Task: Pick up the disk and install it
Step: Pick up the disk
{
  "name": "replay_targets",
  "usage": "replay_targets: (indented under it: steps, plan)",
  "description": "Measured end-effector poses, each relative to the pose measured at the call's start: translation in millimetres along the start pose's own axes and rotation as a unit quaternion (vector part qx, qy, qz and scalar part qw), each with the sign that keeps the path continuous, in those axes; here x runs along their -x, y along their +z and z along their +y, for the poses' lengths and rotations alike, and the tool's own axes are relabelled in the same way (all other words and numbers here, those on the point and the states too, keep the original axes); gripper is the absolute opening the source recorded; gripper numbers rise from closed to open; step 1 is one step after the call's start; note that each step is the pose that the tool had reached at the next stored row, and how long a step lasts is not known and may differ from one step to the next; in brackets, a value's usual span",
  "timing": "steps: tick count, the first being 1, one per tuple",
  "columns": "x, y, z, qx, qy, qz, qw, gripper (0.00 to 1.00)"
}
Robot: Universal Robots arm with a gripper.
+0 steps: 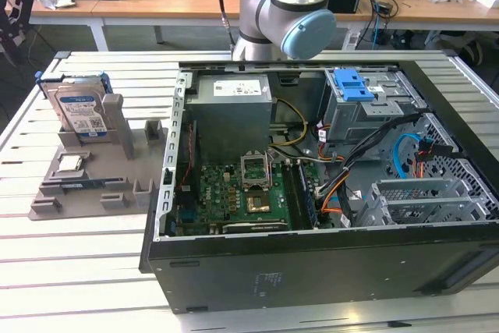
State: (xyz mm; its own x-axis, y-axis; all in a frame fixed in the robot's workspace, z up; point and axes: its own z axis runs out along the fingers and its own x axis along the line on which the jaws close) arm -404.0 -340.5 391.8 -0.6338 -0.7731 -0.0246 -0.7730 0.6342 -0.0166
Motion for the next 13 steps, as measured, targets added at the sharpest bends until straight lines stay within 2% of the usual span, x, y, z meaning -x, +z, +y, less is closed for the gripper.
replay_targets:
  steps: [8,13]
  plan:
    - [0.0,0.0,0.0,0.0010,-0.041,-0.0006,0.9992,0.11]
    - [0.0,0.0,0.0,0.0016,-0.070,-0.0010,0.9975,0.11]
